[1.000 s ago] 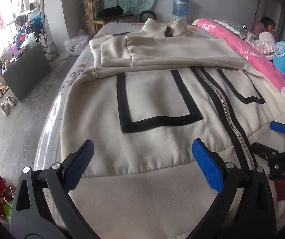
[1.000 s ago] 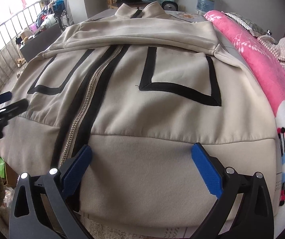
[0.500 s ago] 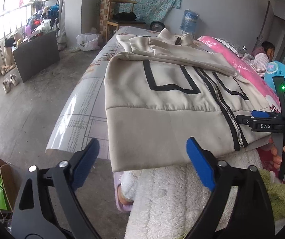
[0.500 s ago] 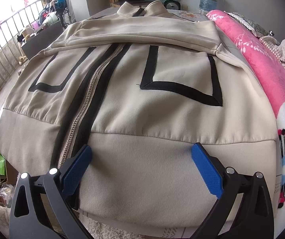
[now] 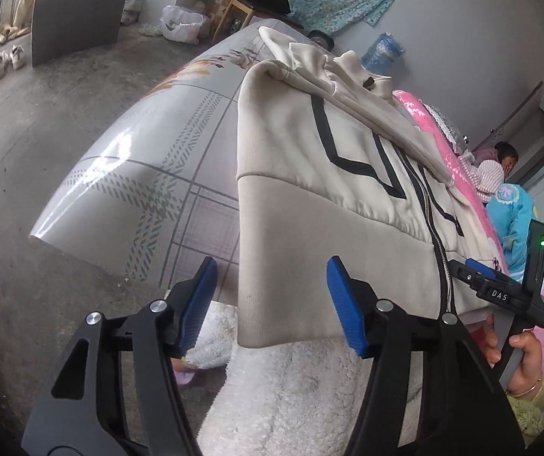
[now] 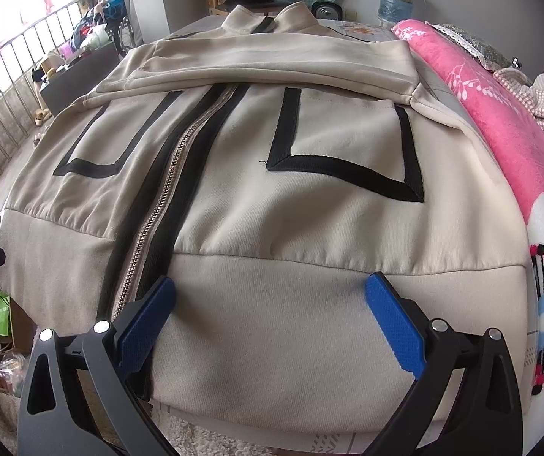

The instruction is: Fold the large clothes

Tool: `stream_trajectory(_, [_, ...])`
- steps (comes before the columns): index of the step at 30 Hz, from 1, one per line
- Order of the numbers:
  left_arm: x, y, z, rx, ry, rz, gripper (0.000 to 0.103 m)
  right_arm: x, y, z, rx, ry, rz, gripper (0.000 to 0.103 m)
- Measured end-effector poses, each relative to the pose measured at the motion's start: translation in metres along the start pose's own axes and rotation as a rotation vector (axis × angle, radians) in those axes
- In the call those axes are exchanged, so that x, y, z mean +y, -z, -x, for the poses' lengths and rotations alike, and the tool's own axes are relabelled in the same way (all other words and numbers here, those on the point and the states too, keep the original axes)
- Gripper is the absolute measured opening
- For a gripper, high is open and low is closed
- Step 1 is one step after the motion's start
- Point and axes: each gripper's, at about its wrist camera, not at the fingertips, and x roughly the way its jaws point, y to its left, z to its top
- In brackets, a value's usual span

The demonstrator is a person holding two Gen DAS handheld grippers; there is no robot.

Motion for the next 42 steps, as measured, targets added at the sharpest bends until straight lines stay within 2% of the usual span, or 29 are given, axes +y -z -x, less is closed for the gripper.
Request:
stream_trajectory(4, [0.008, -0.003, 0.000, 0.010, 0.062, 0.067, 0.056, 0.000, 0.001, 0.000, -0.004, 0.001, -0.001, 0.097])
stream_trajectory(6, [0.007, -0.002, 0.010, 0.002, 0.173, 0.078, 0.046, 0.000, 0.001, 0.000, -0.005, 0.001, -0.001, 0.097])
stream_trajectory(7, [0.004, -0.001, 0.015, -0.007, 0.206, 0.083, 0.046, 0.000, 0.001, 0.000, -0.006, 0.001, -0.002, 0.097])
stream_trajectory(9, [0.002, 0.000, 0.019, -0.014, 0.225, 0.071, 0.047, 0.000, 0.001, 0.001, -0.011, 0.002, -0.004, 0.097])
stream_trajectory(11, [0.002, 0.000, 0.007, 0.017, 0.171, 0.077, 0.046, 0.001, 0.002, 0.001, -0.015, 0.002, -0.003, 0.097])
stream_trajectory(12, [0.004, 0.001, -0.001, 0.043, 0.157, 0.093, 0.046, 0.001, 0.002, 0.001, -0.014, 0.003, -0.002, 0.097])
stream_trajectory(14, [0.001, -0.001, -0.004, 0.046, 0.144, 0.102, 0.046, 0.001, 0.002, 0.001, -0.010, -0.001, 0.001, 0.097])
stream_trajectory(16, [-0.010, -0.002, 0.001, 0.028, 0.135, 0.044, 0.046, 0.000, 0.002, 0.001, -0.008, -0.011, 0.009, 0.097])
stream_trajectory(19, [-0.027, -0.002, 0.001, 0.024, 0.065, -0.067, 0.046, -0.002, 0.006, 0.005, -0.014, -0.036, 0.019, 0.097])
stream_trajectory(21, [-0.034, -0.001, -0.004, 0.040, -0.006, -0.114, 0.039, -0.007, 0.010, 0.012, -0.011, -0.067, 0.017, 0.097])
stream_trajectory(24, [-0.042, -0.001, -0.005, 0.037, -0.075, -0.162, 0.032, -0.024, 0.020, 0.028, -0.022, -0.098, -0.026, 0.097])
stream_trajectory(27, [-0.042, -0.001, -0.005, 0.044, -0.124, -0.193, 0.024, -0.052, 0.032, 0.048, -0.036, -0.051, -0.088, 0.097])
stream_trajectory(29, [-0.041, -0.001, -0.005, 0.047, -0.133, -0.209, 0.023, -0.074, 0.039, 0.062, -0.054, -0.020, -0.139, 0.096])
stream_trajectory(33, [-0.042, 0.001, -0.003, 0.055, -0.153, -0.240, 0.023, -0.108, 0.051, 0.084, -0.082, 0.019, -0.224, 0.089])
stream_trajectory(36, [-0.045, 0.002, -0.005, 0.055, -0.173, -0.267, 0.023, -0.122, 0.056, 0.080, -0.064, 0.026, -0.262, 0.082])
stream_trajectory(40, [-0.045, 0.003, -0.005, 0.055, -0.173, -0.267, 0.023, -0.134, 0.063, 0.070, -0.041, -0.002, -0.316, 0.067])
stream_trajectory(42, [-0.046, 0.003, -0.006, 0.053, -0.172, -0.267, 0.023, -0.137, 0.066, 0.067, -0.044, -0.013, -0.338, 0.052])
